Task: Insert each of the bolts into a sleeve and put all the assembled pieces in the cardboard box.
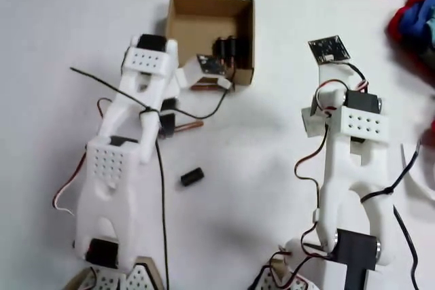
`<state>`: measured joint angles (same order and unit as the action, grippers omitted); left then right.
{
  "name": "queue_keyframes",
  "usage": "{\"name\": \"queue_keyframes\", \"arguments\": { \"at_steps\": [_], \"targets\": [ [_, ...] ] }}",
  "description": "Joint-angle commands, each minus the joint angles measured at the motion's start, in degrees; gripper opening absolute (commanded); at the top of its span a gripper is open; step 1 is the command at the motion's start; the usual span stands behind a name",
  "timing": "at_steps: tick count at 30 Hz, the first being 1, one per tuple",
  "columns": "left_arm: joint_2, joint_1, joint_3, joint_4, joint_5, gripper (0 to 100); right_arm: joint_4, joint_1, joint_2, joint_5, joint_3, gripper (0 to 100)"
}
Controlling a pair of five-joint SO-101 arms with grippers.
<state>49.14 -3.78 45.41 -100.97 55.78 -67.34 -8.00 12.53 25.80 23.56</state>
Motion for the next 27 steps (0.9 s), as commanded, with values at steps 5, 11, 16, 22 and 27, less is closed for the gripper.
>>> {"name": "queue_keyframes", "arguments": {
  "at_steps": [5, 11, 16, 22, 27],
  "targets": [
    [-10.64, -2.46, -3.12, -1.41, -50.2, 10, 0.75, -0.13, 2.24, -0.35, -0.26, 2.0],
    [-16.97, -3.69, -17.63, -1.23, -76.22, 5, 0.84, -0.22, 2.24, -0.35, -0.26, 2.0],
    [-15.91, -7.12, -24.13, -1.23, -76.13, 9, 1.63, -0.22, 2.24, -0.35, -0.26, 2.0],
    [-12.57, -5.54, -24.22, 2.29, -76.4, 9, 1.63, -0.4, 2.24, -0.35, -0.18, 2.0],
    [-11.96, -2.55, -24.22, 6.68, -76.4, 9, 2.07, -0.22, 2.24, -0.35, 1.85, 2.0]
  ]
}}
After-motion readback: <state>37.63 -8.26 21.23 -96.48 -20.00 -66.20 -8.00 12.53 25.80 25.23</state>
